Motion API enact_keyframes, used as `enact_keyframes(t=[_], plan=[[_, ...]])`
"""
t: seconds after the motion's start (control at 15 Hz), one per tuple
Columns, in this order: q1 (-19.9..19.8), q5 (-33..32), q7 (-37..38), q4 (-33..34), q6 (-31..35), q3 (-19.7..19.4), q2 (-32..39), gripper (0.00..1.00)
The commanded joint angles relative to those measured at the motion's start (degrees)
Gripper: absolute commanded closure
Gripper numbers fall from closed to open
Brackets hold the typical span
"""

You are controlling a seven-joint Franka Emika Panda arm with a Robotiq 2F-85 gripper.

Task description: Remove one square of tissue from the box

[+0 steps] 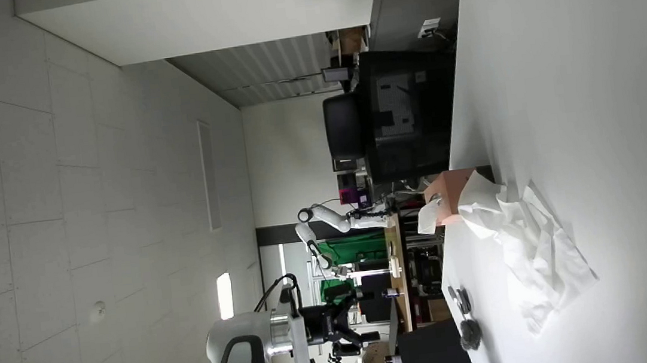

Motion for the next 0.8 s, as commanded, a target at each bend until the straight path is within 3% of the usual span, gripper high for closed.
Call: enact_keyframes(t=[0.0, 0.2, 0.73], plan=[[-1.64, -0.63, -0.17, 1.93, -0.09, 1.15, 2.17, 0.00], [-2.40, -1.02, -0.34, 4.52, -0.09, 1.48, 5.31, 0.00], [-2.38, -1.04, -0.35, 4.72, -0.09, 1.60, 5.35, 0.00]])
